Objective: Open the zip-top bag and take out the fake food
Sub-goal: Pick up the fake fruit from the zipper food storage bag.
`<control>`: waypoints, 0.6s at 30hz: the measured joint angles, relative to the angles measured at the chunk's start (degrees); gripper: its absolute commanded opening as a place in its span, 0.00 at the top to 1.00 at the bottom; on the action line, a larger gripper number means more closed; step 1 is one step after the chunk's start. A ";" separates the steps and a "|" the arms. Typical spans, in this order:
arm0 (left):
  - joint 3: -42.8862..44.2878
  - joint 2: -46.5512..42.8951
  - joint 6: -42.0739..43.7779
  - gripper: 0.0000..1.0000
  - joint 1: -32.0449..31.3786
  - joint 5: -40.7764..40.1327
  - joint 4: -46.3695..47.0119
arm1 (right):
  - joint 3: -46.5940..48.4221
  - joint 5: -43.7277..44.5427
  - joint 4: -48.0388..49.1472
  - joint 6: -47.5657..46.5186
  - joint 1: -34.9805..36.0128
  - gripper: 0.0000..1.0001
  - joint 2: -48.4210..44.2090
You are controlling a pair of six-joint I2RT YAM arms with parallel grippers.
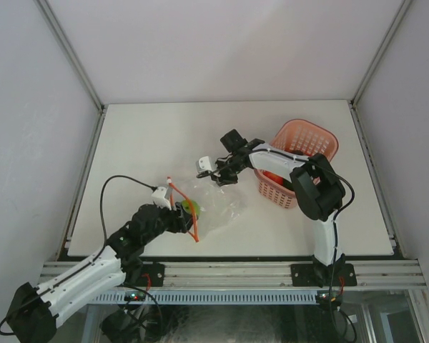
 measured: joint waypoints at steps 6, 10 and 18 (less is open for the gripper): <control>5.81 -3.02 -7.72 0.77 0.00 -1.77 -15.67 | 0.00 0.44 0.33 0.83 0.02 1.00 0.00; 9.55 -4.52 -10.78 0.77 0.00 -3.15 -23.61 | 0.00 0.61 0.44 1.29 0.11 1.00 0.00; 16.59 -7.72 -13.97 0.78 0.00 -5.62 -36.28 | 0.00 1.42 1.84 2.91 0.33 0.84 0.00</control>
